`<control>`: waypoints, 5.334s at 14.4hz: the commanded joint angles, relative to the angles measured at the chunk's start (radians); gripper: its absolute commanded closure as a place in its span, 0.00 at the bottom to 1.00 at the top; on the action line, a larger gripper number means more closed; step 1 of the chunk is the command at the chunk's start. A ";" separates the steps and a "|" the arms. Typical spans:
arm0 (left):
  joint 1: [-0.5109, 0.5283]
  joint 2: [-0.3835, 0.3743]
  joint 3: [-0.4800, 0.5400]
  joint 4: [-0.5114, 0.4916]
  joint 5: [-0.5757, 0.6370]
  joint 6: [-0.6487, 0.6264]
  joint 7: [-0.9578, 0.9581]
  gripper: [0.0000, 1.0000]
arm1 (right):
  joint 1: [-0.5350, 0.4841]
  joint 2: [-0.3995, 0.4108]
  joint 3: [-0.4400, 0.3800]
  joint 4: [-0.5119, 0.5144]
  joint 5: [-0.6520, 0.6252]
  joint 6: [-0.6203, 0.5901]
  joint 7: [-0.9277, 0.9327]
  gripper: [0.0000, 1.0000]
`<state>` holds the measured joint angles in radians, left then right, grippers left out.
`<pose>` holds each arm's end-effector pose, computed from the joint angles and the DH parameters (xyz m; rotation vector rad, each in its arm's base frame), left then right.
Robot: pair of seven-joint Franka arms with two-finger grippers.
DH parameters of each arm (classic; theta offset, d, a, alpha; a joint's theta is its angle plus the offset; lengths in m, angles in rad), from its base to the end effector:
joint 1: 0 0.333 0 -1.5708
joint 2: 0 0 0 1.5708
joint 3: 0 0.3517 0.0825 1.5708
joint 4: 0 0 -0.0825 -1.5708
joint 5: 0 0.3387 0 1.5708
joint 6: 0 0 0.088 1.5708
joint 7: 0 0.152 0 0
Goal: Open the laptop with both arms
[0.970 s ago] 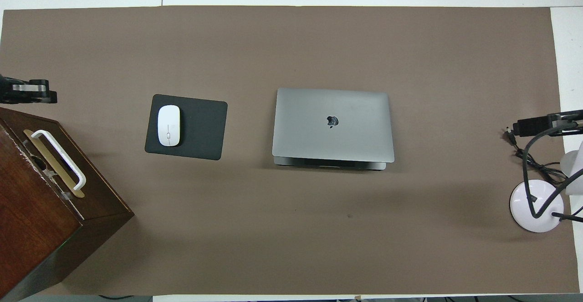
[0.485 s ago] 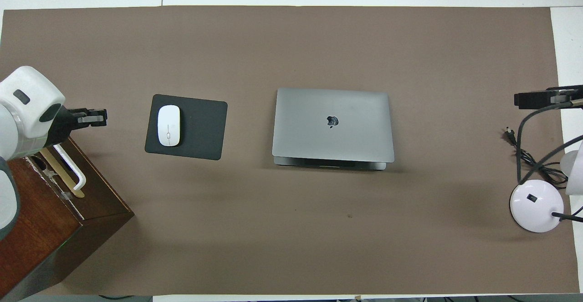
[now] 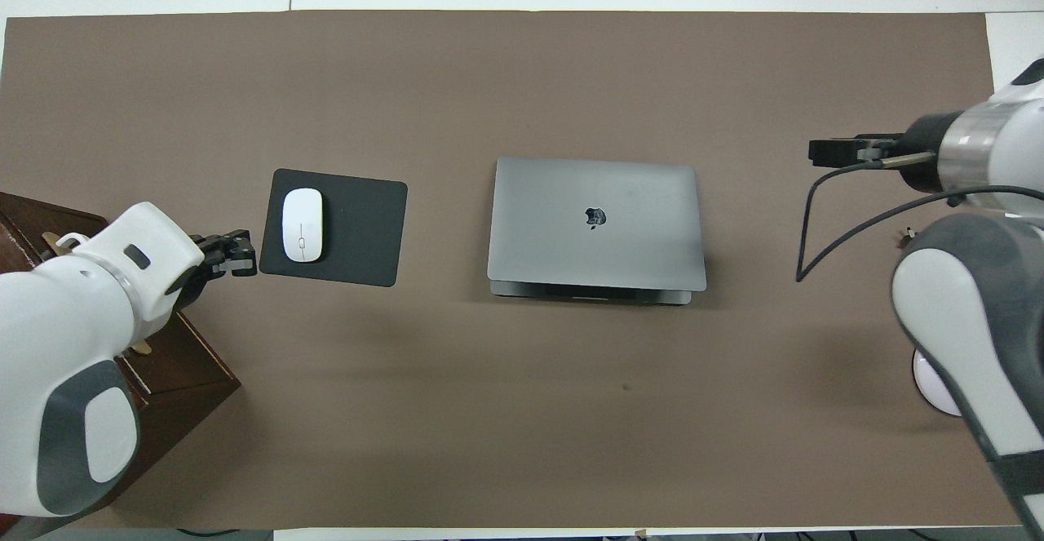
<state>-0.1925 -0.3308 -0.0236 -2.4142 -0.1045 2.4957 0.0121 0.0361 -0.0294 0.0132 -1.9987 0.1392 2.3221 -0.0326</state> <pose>0.4302 -0.0974 0.4943 2.9588 -0.2345 0.6064 0.5506 0.0343 0.5198 -2.9757 -0.0074 -0.5286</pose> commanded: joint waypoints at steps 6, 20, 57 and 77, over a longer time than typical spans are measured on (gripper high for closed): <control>-0.206 -0.037 0.013 -0.215 -0.014 0.326 -0.096 1.00 | 0.186 -0.014 0.002 -0.250 0.115 0.408 0.240 0.00; -0.407 0.237 0.013 -0.307 -0.015 0.862 -0.123 1.00 | 0.493 -0.055 0.002 -0.489 0.143 0.821 0.772 0.00; -0.541 0.636 0.017 -0.051 -0.011 1.008 -0.116 1.00 | 0.568 -0.012 0.005 -0.603 0.143 0.899 0.872 0.00; -0.541 0.650 0.017 -0.046 -0.007 1.008 -0.104 1.00 | 0.530 0.025 0.005 -0.509 0.143 0.830 0.841 0.00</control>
<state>-0.7128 0.2760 -0.0222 -2.4824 -0.1044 3.4847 -0.1048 0.5892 -0.0289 0.0118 -2.5467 0.2588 3.1764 0.8557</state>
